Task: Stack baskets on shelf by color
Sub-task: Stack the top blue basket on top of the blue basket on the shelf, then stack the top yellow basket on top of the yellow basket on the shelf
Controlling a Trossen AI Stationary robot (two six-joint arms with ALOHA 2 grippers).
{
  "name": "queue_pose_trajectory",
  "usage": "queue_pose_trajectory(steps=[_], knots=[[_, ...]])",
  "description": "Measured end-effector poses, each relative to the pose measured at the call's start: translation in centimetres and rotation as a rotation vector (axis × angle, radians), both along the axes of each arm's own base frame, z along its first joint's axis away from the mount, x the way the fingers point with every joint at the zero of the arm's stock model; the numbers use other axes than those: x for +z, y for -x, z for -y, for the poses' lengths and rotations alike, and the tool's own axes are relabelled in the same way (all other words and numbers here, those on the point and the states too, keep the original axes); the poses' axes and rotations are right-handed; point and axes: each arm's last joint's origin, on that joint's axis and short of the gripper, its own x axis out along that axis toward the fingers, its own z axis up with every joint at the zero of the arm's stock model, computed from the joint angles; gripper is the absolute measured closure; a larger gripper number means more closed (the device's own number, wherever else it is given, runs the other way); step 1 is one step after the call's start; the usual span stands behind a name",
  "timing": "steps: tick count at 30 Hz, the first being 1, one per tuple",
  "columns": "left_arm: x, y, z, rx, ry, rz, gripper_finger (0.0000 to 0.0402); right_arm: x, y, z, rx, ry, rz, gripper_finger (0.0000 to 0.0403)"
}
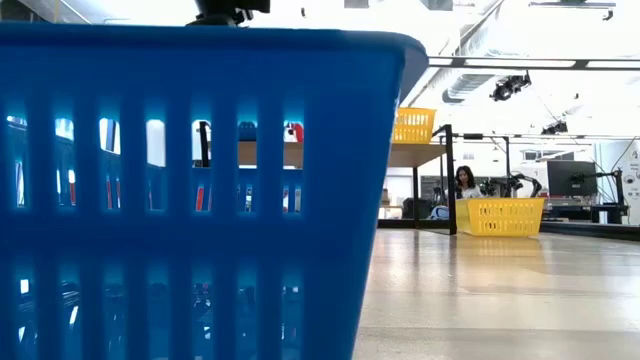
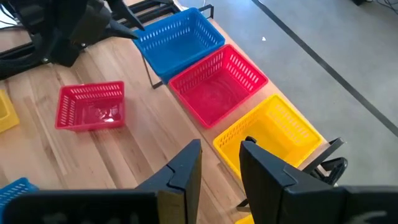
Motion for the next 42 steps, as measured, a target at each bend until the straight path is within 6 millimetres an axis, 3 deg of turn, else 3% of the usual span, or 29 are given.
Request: queue_pose_trajectory(steps=[7, 12, 26, 34, 42], knots=[[0.0, 0.0, 0.3, 0.027, 0.016, 0.036, 0.0286, -0.3, 0.2, -0.2, 0.017, -0.061, -0.024, 0.0306], [0.8, 0.8, 0.8, 0.022, 0.101, 0.109, 0.0279, -1.0, -0.3, -0.3, 0.028, -0.125, -0.038, 0.0306], [4.9, 5.6, 2.0, 0.07, 0.115, 0.356, 0.0289, -6.7, -2.1, -0.4, 0.032, -0.191, -0.283, 0.0306], [5.8, 7.0, 2.1, 0.089, 0.102, 0.41, 0.0289, -9.7, 0.9, -0.6, -0.046, -0.246, -0.375, 0.0306], [5.8, 7.0, 2.0, 0.089, 0.1, 0.407, 0.0289, -12.8, 4.6, -0.8, -0.057, -0.305, -0.409, 0.0306]])
